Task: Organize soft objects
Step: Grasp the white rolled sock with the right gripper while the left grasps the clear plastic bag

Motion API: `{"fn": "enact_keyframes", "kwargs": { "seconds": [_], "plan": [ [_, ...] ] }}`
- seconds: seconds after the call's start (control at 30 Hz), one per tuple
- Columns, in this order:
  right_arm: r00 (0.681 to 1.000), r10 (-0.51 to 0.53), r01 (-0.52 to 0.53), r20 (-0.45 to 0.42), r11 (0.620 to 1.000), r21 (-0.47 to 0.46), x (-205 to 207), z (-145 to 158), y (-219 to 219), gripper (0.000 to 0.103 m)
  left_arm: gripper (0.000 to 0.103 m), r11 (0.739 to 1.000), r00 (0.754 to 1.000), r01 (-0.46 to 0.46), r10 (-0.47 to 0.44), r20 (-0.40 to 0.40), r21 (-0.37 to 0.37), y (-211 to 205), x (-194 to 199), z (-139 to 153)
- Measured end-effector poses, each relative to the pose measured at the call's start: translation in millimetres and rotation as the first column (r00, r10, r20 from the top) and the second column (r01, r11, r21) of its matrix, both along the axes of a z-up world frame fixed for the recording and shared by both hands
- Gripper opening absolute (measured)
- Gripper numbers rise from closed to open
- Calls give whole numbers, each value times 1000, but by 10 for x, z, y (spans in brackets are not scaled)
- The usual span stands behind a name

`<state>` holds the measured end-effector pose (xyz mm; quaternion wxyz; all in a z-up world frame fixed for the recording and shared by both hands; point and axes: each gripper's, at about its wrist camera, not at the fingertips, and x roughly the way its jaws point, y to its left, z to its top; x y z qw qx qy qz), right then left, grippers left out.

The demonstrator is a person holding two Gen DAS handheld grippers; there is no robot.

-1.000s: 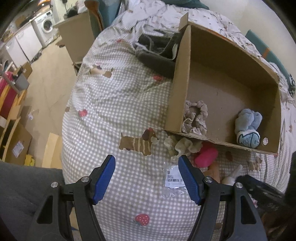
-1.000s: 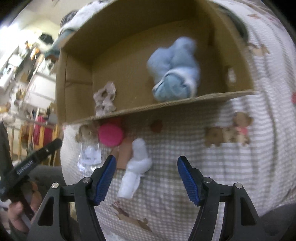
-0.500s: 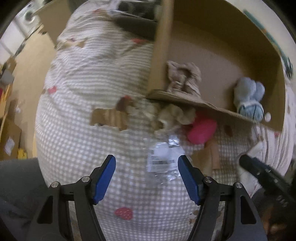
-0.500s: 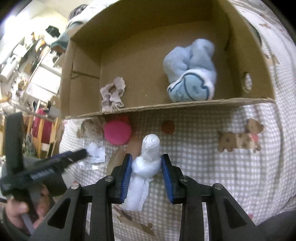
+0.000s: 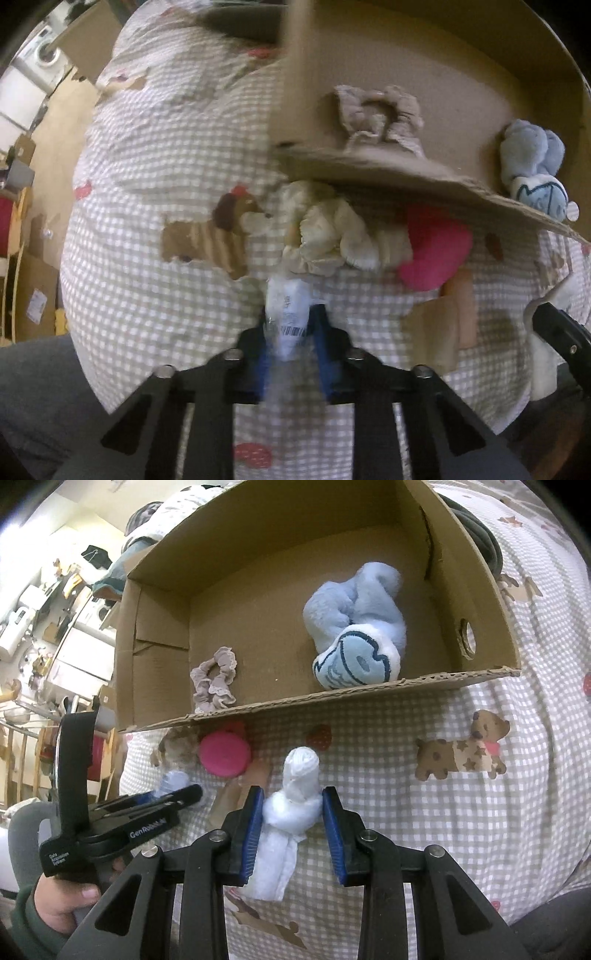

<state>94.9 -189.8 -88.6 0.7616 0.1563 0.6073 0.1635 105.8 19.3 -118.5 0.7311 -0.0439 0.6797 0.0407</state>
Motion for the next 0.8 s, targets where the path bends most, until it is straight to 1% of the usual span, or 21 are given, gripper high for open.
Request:
{"fn": "enact_keyframes", "kwargs": {
  "seconds": [0.07, 0.23, 0.3, 0.37, 0.43, 0.47, 0.53, 0.57, 0.67, 0.8],
  "plan": [
    [1000, -3, 3, -3, 1000, -2, 2, -8, -6, 34, 13, 1000, 1000, -16, 16, -4, -8, 84, -37, -2],
    [1000, -14, 14, -11, 1000, -5, -11, -11, -82, 34, 11, 998, 999, -50, 49, 12, 25, 261, -150, 70],
    [1000, -15, 15, -11, 1000, -3, -22, -1, -97, 34, 10, 997, 996, -82, 82, 42, 2, 341, -194, 154],
    [1000, -11, 11, -10, 1000, -2, -32, 5, -90, 34, 10, 997, 993, -62, 66, 99, -36, 328, -242, 305],
    [1000, -8, 8, -6, 1000, -3, -44, 18, -80, 34, 10, 999, 989, -22, 27, 148, -37, 259, -274, 447],
    [1000, -8, 8, -4, 1000, -3, -47, 23, -75, 34, 10, 1000, 983, 10, -6, 183, -21, 183, -310, 545],
    [1000, -5, 5, 1, 1000, -9, -55, 29, -65, 34, 10, 999, 975, 30, -25, 221, -17, 120, -352, 643],
    [1000, -4, 4, 4, 1000, -14, -59, 33, -64, 34, 10, 999, 971, 30, -22, 240, -29, 85, -399, 656],
    [1000, -9, 9, 12, 1000, -25, -90, 53, -85, 34, 10, 999, 964, 24, -11, 267, -46, 50, -453, 721],
    [999, -10, 11, 35, 999, -31, -122, 100, -106, 34, 10, 999, 956, 18, -9, 292, -29, 43, -514, 784]
  ]
}}
